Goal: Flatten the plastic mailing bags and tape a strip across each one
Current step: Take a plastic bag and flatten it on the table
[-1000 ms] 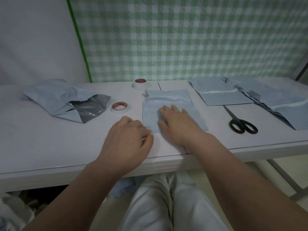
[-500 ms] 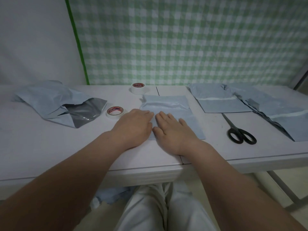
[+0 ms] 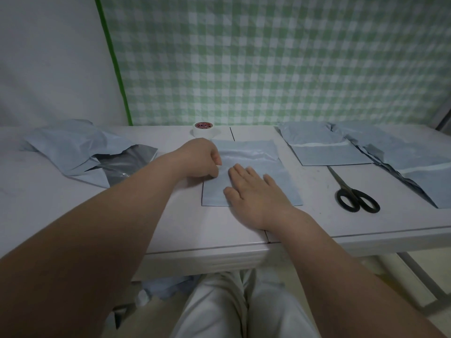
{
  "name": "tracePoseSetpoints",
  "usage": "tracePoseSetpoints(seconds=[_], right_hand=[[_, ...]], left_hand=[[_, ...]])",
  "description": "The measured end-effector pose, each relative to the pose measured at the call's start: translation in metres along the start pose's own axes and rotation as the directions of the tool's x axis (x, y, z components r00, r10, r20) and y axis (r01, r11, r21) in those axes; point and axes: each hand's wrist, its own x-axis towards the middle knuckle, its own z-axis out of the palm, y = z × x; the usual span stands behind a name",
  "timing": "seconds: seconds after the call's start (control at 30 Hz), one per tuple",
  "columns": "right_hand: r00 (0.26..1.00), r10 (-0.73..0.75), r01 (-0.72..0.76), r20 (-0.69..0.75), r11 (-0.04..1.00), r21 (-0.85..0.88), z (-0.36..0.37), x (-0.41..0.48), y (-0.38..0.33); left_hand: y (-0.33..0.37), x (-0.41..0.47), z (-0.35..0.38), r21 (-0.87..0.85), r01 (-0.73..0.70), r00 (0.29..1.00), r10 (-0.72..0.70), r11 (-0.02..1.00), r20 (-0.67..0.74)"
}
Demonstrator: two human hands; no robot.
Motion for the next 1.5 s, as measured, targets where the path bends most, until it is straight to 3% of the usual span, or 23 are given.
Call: tracePoseSetpoints(seconds=[0.17, 0.53, 0.63, 0.73, 0.83, 0.93, 1.3, 1.5], right_hand=[[0.999, 0.011, -0.011, 0.032, 1.000, 0.002, -0.003, -0.002, 0.000], [1.000, 0.003, -0.003, 0.025, 1.000, 0.013, -0.002, -0.002, -0.001], [1.000, 0.001, -0.001, 0.001, 1.000, 0.010, -0.002, -0.001, -0.001], [1.000, -0.005, 0.005, 0.021, 1.000, -0.017, -0.003, -0.002, 0.000], [1.000, -0.020, 0.020, 0.018, 1.000, -0.009, -0.002, -0.002, 0.000], [0.999, -0.005, 0.004, 0.042, 1.000, 0.018, -0.003, -0.002, -0.001], [0.990, 0.140, -0.140, 0.008, 0.989, -0.040, -0.013, -0.013, 0.043], [0.985, 0.174, -0.174, 0.003, 0.984, -0.036, -0.017, -0.022, 0.052]], left_hand=[[-0.005, 0.003, 0.005, 0.008, 0.030, 0.992, -0.029, 1.000, -0.124], [0.001, -0.004, 0.019, 0.255, 0.129, 0.939, -0.035, 0.958, -0.343], [0.007, -0.015, 0.029, 0.149, -0.047, 0.894, 0.108, 0.988, -0.436], [0.013, -0.035, 0.045, 0.026, -0.314, 0.923, 0.311, 0.949, -0.228], [0.005, -0.048, 0.050, 0.085, -0.251, 0.967, 0.253, 0.964, -0.007], [-0.003, -0.047, 0.052, 0.234, -0.186, 0.981, 0.167, 0.954, 0.101], [0.001, -0.045, 0.051, 0.374, -0.105, 0.985, 0.043, 0.921, 0.169], [0.002, -0.048, 0.050, 0.439, -0.067, 0.993, 0.016, 0.896, 0.118]])
